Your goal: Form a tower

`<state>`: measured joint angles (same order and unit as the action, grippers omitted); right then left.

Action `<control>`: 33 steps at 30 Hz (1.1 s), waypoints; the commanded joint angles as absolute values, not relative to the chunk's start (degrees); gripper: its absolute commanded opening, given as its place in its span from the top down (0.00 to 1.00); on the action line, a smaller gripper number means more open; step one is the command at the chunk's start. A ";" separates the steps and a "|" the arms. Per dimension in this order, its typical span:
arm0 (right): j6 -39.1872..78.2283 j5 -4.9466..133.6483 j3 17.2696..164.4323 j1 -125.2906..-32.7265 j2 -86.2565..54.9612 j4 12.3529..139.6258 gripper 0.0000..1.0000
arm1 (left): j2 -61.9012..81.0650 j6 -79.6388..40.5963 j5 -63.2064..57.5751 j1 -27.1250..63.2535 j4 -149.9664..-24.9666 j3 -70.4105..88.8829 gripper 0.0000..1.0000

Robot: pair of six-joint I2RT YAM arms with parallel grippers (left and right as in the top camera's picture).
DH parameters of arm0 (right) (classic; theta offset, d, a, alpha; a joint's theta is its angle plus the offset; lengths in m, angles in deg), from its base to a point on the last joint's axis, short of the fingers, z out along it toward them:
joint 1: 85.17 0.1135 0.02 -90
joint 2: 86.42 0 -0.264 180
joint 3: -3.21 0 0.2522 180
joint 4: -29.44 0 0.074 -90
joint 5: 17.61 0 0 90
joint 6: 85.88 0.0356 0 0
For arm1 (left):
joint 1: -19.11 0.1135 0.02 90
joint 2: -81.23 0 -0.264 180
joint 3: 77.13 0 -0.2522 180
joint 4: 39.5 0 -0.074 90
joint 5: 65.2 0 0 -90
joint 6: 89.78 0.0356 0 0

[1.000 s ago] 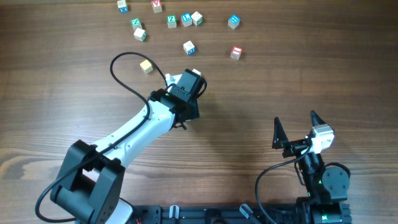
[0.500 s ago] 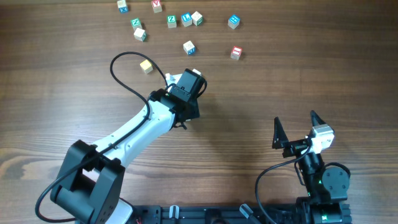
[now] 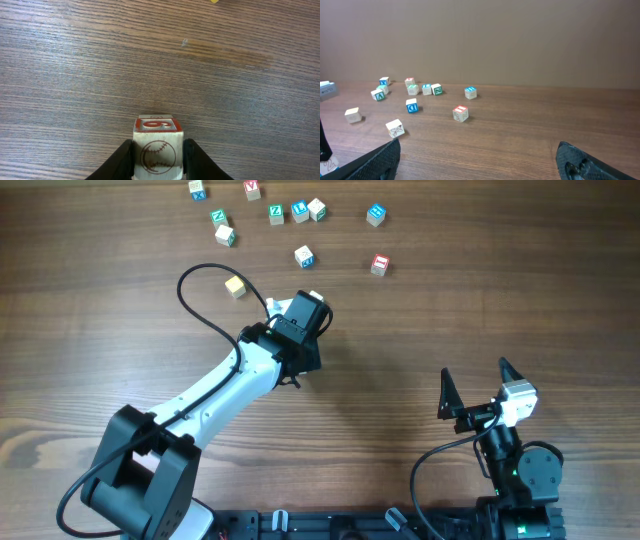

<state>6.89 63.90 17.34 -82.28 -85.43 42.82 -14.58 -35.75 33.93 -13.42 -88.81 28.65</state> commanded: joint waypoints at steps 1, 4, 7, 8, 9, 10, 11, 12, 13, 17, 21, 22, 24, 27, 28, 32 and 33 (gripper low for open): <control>7.28 64.56 17.27 -82.15 -85.88 42.65 0.00 | -15.28 -36.25 32.40 -13.64 -88.79 29.17 0.71; 7.26 64.54 17.27 -82.15 -85.88 42.65 0.00 | -15.28 -36.25 31.72 -13.64 -88.83 29.17 0.71; 7.26 64.54 17.27 -82.15 -85.88 42.65 0.00 | -15.28 -36.23 31.67 -13.64 -88.99 29.17 0.71; 7.26 64.56 17.27 -82.15 -85.88 42.65 0.00 | -15.28 -36.25 31.70 -13.64 -89.05 29.17 0.71; 7.26 64.56 17.27 -82.15 -85.88 42.65 0.00 | -15.28 -36.25 31.70 -13.64 -89.09 29.17 0.72; 7.26 64.56 17.27 -82.15 -85.88 42.65 0.00 | -15.28 -36.23 31.70 -13.64 -89.03 29.17 0.71; 7.26 64.54 17.27 -82.15 -85.88 42.65 0.00 | -15.28 -36.23 31.70 -13.64 -89.03 29.17 0.71; 7.26 64.56 17.27 -82.15 -85.88 42.65 0.00 | -15.28 -36.23 31.70 -13.64 -89.03 29.17 0.67; 7.26 64.56 17.27 -82.15 -85.88 42.65 0.00 | -15.28 -36.23 31.70 -13.64 -89.03 29.17 0.60; 7.26 64.54 17.27 -82.15 -85.88 42.65 0.00 | -15.28 -36.23 31.72 -13.62 -89.01 29.17 0.38; 7.28 64.56 17.27 -82.15 -85.88 42.65 0.00 | -15.21 -35.95 31.98 -13.60 -88.92 29.10 0.18; 7.26 64.54 17.27 -82.15 -85.88 42.65 0.00 | -15.17 -35.09 31.94 -13.46 -88.72 29.02 0.17; 7.26 64.56 17.27 -82.15 -85.88 42.65 0.00 | -14.89 -34.26 31.94 -12.52 -88.81 28.19 0.15; 7.26 64.54 17.27 -82.15 -85.88 42.65 0.00 | -14.12 -33.13 31.89 -11.37 -89.18 26.81 0.17; 7.28 64.56 17.27 -82.15 -85.88 42.65 0.00 | -13.86 -33.00 31.94 -11.15 -89.64 26.24 0.18; 7.26 64.54 17.27 -82.15 -85.88 42.65 0.00 | -12.22 -31.93 31.92 -9.20 -92.29 21.52 0.30; 7.26 64.54 17.27 -82.15 -85.88 42.65 0.00 | -11.74 -30.94 31.94 -8.59 -92.94 19.62 0.55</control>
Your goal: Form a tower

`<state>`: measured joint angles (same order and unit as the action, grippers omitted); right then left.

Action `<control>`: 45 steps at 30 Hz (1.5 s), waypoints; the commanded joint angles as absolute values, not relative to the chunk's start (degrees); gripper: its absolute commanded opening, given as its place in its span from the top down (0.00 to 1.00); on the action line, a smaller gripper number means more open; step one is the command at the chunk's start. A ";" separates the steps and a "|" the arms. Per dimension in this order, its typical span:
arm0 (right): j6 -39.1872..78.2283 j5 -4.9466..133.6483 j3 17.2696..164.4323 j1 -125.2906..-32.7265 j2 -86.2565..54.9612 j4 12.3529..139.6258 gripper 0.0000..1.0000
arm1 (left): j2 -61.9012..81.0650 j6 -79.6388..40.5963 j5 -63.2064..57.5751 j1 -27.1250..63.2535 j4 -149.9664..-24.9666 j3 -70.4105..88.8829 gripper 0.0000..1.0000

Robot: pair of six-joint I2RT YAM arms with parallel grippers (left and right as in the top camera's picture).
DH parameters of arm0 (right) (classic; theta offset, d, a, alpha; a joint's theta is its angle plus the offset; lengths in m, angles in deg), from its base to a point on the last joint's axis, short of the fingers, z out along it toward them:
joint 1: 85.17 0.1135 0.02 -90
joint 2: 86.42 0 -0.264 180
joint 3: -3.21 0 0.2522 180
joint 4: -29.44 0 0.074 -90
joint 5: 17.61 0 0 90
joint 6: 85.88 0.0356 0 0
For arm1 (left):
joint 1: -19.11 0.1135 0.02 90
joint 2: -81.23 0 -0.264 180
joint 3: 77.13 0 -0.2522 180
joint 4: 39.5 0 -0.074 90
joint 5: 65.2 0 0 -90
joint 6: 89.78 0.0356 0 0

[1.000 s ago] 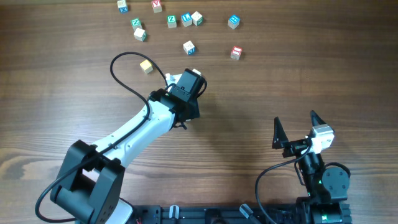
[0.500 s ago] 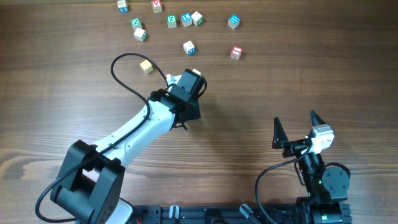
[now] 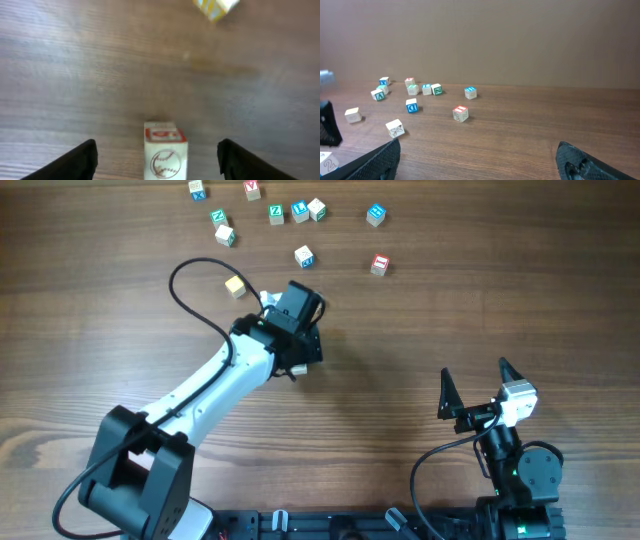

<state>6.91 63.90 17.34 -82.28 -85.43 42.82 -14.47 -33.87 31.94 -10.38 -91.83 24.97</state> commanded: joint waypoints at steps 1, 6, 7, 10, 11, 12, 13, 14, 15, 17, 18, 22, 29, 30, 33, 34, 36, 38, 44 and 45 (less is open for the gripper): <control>7.26 64.54 17.27 -82.15 -85.88 42.65 0.00 | -11.46 -30.11 31.94 -8.00 -93.25 18.00 0.75; 7.26 64.56 17.27 -82.15 -85.88 42.65 0.00 | -11.17 -26.26 30.08 -3.87 -97.95 5.08 0.96; 7.28 64.56 17.27 -82.15 -85.88 42.65 0.00 | -11.21 -24.89 28.42 -2.40 -99.46 1.54 0.96; 7.26 64.54 17.27 -82.15 -85.88 42.65 0.00 | -11.81 -23.40 24.88 2.49 -103.74 -7.57 0.96; 7.26 64.56 17.27 -82.15 -85.88 42.65 0.01 | -11.98 -22.61 23.61 4.50 -104.29 -10.15 0.96; 7.26 64.54 17.27 -82.15 -85.88 42.65 0.00 | -12.07 -22.64 22.84 6.53 -104.26 -11.99 0.96; 7.26 64.54 17.27 -82.15 -85.88 42.65 0.00 | -12.11 -22.64 22.60 7.98 -103.70 -12.77 0.96; 7.26 64.54 17.27 -82.15 -85.88 42.65 0.00 | -12.11 -22.46 22.65 9.68 -102.12 -12.90 0.91; 7.26 64.54 17.27 -82.15 -85.88 42.65 0.00 | -12.37 -22.44 22.67 10.75 -101.14 -12.90 0.88; 7.28 64.56 17.27 -82.15 -85.88 42.65 0.00 | -13.58 -22.42 22.69 12.09 -99.98 -12.90 0.80; 7.26 64.56 17.27 -82.15 -85.88 42.65 0.00 | -14.45 -22.40 22.71 12.46 -99.70 -12.90 0.77; 7.26 64.56 17.27 -82.15 -85.88 42.65 0.00 | -19.96 -19.44 23.22 12.81 -98.89 -12.90 0.58; 7.26 64.56 17.27 -82.15 -85.88 42.65 0.00 | -31.28 -19.44 23.39 12.87 -97.29 -12.90 0.00; 7.26 64.56 17.27 -82.15 -85.88 42.65 0.00 | -32.35 -19.44 23.39 12.87 -97.01 -12.90 0.00; 7.26 64.54 17.27 -82.15 -85.88 42.65 0.00 | -36.90 -19.47 24.24 12.87 -95.72 -12.90 0.00; 7.28 64.56 17.27 -82.15 -85.88 42.65 0.00 | -38.06 -19.44 24.24 12.87 -95.28 -12.90 0.00; 7.26 64.54 17.27 -82.15 -85.88 42.65 0.00 | -40.11 -19.47 24.24 12.87 -94.84 -12.90 0.00; 7.26 64.54 17.27 -82.15 -85.88 42.65 0.00 | -41.68 -19.47 24.24 12.85 -94.80 -12.88 0.00; 7.26 64.54 17.27 -82.15 -85.88 42.65 0.00 | -44.37 -19.47 27.70 12.87 -95.46 -12.88 0.00; 7.26 64.56 17.27 -82.15 -85.88 42.65 0.00 | -44.37 -19.47 27.67 12.87 -95.54 -12.88 0.00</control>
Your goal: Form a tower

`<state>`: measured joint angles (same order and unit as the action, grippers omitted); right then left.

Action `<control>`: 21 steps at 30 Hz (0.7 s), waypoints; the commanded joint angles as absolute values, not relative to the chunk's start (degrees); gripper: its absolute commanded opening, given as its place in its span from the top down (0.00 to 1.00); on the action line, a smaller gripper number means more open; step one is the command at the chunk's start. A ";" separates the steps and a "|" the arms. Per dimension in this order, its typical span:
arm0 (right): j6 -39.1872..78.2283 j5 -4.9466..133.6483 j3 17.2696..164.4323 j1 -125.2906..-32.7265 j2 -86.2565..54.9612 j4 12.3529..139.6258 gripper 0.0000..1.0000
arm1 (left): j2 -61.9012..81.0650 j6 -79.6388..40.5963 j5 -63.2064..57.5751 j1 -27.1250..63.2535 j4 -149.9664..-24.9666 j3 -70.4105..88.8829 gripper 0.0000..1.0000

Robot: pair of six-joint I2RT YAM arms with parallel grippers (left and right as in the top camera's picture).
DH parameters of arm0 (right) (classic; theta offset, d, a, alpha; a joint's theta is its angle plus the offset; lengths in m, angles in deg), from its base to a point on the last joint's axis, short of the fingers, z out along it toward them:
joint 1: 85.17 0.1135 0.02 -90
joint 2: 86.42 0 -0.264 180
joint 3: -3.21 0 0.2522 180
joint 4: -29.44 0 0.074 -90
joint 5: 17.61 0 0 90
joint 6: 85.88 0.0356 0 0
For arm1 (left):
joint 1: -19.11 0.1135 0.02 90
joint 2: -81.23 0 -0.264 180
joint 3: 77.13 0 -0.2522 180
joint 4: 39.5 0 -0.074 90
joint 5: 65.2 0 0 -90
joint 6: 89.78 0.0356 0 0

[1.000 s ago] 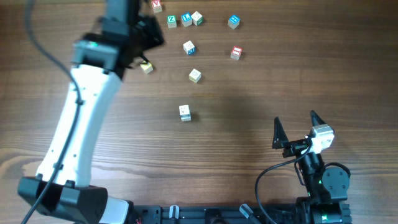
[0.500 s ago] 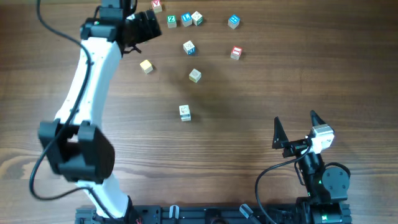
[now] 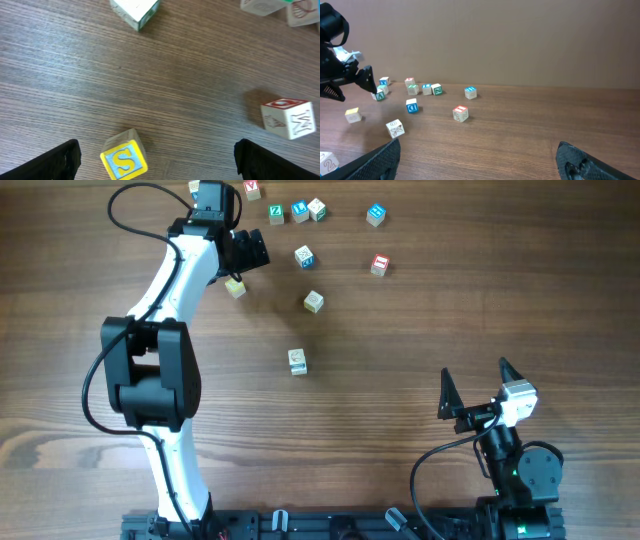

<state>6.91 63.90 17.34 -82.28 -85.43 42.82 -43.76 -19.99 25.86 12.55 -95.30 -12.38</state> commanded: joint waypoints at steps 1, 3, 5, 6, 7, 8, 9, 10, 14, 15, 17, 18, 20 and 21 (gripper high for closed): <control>7.28 64.56 17.27 -82.15 -85.88 42.65 0.00 | -44.37 -19.47 27.67 12.87 -95.74 -12.88 0.00; 7.26 64.56 17.27 -82.15 -85.88 42.65 0.00 | -44.35 -19.44 27.70 12.92 -98.01 -12.90 0.00; 7.26 64.56 17.27 -82.15 -85.88 42.65 0.00 | -43.45 -19.47 27.65 13.24 -99.21 -12.90 0.00; 7.28 64.54 17.27 -82.15 -85.88 42.65 0.00 | -42.67 -19.47 27.46 13.44 -99.63 -12.90 0.00; 7.26 64.56 17.27 -82.15 -85.88 42.65 0.00 | -41.42 -19.49 27.15 13.70 -100.31 -12.90 0.00; 7.26 64.54 17.27 -82.15 -85.88 42.65 0.00 | -39.80 -19.47 26.43 13.94 -101.05 -12.90 0.00; 7.26 64.54 17.27 -82.15 -85.88 42.65 0.00 | -38.12 -19.44 24.90 14.16 -101.84 -12.90 0.00; 7.26 64.56 17.27 -82.15 -85.88 42.65 0.00 | -35.61 -19.47 23.13 14.34 -103.21 -12.90 0.00; 7.26 64.56 17.27 -82.15 -85.88 42.65 0.00 | -30.76 -19.93 22.87 13.73 -106.76 -12.90 0.11; 7.26 64.54 17.27 -82.15 -85.88 42.65 0.01 | -29.88 -19.93 22.89 13.40 -108.02 -12.90 0.13; 7.26 64.56 17.27 -82.15 -85.88 42.65 0.00 | -29.16 -19.86 22.36 12.59 -110.60 -12.90 0.07; 7.26 64.56 17.27 -82.15 -85.88 42.65 0.00 | -29.14 -18.96 20.72 12.22 -111.43 -12.90 0.00; 7.24 64.56 17.27 -82.15 -85.88 42.65 0.00 | -29.16 -14.53 15.89 11.87 -112.20 -12.90 0.00; 7.28 64.54 17.27 -82.15 -85.88 42.65 0.00 | -29.16 -12.30 13.03 11.65 -112.81 -12.90 0.00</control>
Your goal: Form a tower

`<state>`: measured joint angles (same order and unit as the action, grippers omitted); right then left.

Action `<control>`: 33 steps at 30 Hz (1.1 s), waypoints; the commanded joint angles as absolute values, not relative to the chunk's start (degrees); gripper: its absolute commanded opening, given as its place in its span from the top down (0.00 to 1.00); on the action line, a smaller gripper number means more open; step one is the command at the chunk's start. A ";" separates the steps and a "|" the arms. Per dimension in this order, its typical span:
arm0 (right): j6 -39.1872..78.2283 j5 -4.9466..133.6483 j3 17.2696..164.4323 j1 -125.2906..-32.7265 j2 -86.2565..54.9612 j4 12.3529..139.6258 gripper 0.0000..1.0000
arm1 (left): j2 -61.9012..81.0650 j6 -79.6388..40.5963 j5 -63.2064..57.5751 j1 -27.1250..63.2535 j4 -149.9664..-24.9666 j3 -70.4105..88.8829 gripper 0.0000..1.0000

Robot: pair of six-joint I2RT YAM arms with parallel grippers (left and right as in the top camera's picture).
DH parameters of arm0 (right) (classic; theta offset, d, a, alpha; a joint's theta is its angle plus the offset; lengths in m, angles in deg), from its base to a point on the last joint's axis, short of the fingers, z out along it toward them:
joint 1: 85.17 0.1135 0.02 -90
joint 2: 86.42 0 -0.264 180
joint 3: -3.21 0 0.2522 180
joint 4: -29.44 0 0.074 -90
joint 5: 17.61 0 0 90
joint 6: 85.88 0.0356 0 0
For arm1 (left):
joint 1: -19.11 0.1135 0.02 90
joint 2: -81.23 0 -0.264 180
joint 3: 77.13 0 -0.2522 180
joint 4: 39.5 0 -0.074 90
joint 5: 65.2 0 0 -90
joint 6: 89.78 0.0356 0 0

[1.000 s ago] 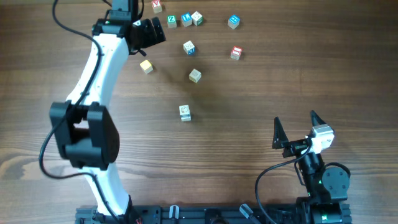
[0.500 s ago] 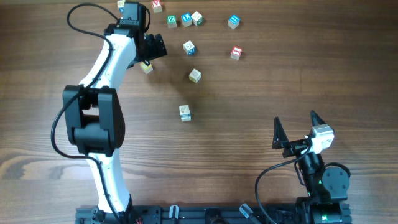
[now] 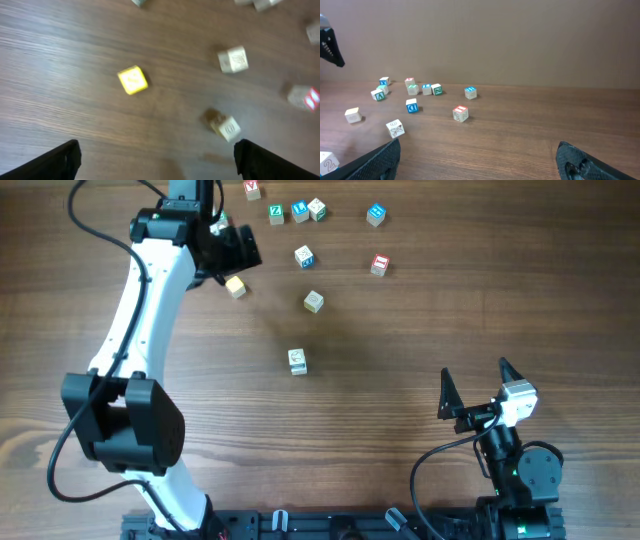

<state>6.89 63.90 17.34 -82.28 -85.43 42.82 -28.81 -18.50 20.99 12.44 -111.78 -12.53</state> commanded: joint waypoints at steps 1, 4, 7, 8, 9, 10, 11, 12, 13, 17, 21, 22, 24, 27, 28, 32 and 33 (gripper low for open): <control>7.26 64.56 17.27 -82.15 -85.88 42.65 0.00 | -29.16 -11.95 11.70 11.39 -113.31 -12.90 0.00; 7.26 64.56 17.27 -82.15 -85.88 42.65 0.00 | -29.18 -12.45 11.76 10.69 -114.51 -12.88 0.00; 7.26 64.54 17.27 -82.15 -85.88 42.65 0.00 | -29.25 -18.26 12.00 10.69 -115.83 -12.75 0.00; 7.26 64.56 17.27 -82.15 -85.88 42.65 0.00 | -29.25 -19.82 12.03 10.56 -115.91 -12.29 0.00; 7.26 64.56 17.27 -82.15 -85.88 42.65 0.00 | -29.25 -20.30 12.00 10.40 -115.94 -11.81 0.00; 7.28 64.56 17.27 -82.15 -85.88 42.65 0.00 | -29.25 -20.52 12.22 10.27 -115.94 -11.09 0.00; 7.26 64.56 17.27 -82.15 -85.88 42.65 0.00 | -29.25 -21.35 13.12 10.16 -115.96 -10.24 0.00; 7.26 64.54 17.27 -82.15 -85.88 42.65 0.00 | -29.25 -21.81 14.04 10.10 -116.09 -9.54 0.00; 7.26 64.56 17.27 -82.15 -85.88 42.65 0.00 | -29.25 -22.29 14.95 9.99 -116.11 -8.40 0.00; 7.24 64.56 17.27 -82.15 -85.88 42.65 0.00 | -29.25 -22.57 15.72 9.20 -115.89 -5.12 0.00; 7.26 64.56 17.27 -82.15 -85.88 42.65 0.00 | -29.25 -22.57 15.61 9.09 -115.85 -4.51 0.00; 7.28 64.54 17.27 -82.15 -85.88 42.65 0.00 | -29.25 -22.55 15.37 9.03 -115.85 -4.51 0.00; 7.26 64.56 17.27 -82.15 -85.88 42.65 0.00 | -29.25 -22.57 15.37 8.79 -115.91 -4.51 0.00; 7.26 64.54 17.27 -82.15 -85.88 42.65 0.00 | -29.25 -22.57 15.50 7.67 -115.87 -4.51 0.00; 7.26 64.56 17.27 -82.15 -85.88 42.65 0.00 | -29.25 -22.55 15.76 7.30 -115.87 -4.51 0.00; 7.26 64.56 17.27 -82.15 -85.88 42.65 0.00 | -29.25 -22.81 20.18 6.05 -115.85 -4.51 0.00; 7.28 64.56 17.27 -82.15 -85.88 42.65 0.00 | -29.25 -22.77 20.42 5.79 -115.87 -4.51 0.00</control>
